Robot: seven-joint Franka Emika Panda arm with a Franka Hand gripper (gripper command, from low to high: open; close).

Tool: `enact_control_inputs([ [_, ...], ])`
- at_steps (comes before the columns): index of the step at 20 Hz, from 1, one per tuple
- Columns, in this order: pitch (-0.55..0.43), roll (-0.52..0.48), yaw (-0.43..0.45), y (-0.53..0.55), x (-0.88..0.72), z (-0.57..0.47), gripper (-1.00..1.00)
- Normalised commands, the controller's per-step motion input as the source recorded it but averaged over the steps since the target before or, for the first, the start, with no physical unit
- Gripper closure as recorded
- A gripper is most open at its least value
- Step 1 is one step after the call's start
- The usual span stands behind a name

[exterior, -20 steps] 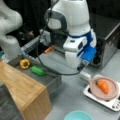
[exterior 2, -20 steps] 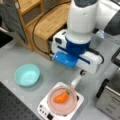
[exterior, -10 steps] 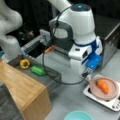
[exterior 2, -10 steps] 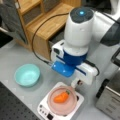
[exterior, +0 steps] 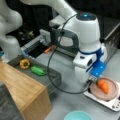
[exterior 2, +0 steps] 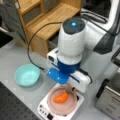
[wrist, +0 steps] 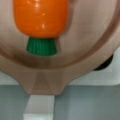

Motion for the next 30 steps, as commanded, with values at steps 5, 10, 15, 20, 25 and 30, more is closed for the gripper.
enact_control_inputs([
  [5,0.171,-0.330,-0.016,0.20,0.48,0.02,-1.00],
  [10,0.194,-0.349,-0.028,0.26,0.49,0.03,-1.00],
  [15,0.179,-0.384,-0.035,0.21,0.41,0.05,-1.00],
  [20,0.153,-0.371,-0.033,0.18,0.34,0.06,-1.00],
  [25,0.124,-0.356,-0.031,0.18,0.35,0.00,-1.00],
  [30,0.074,-0.352,-0.008,0.15,0.31,-0.05,-1.00],
])
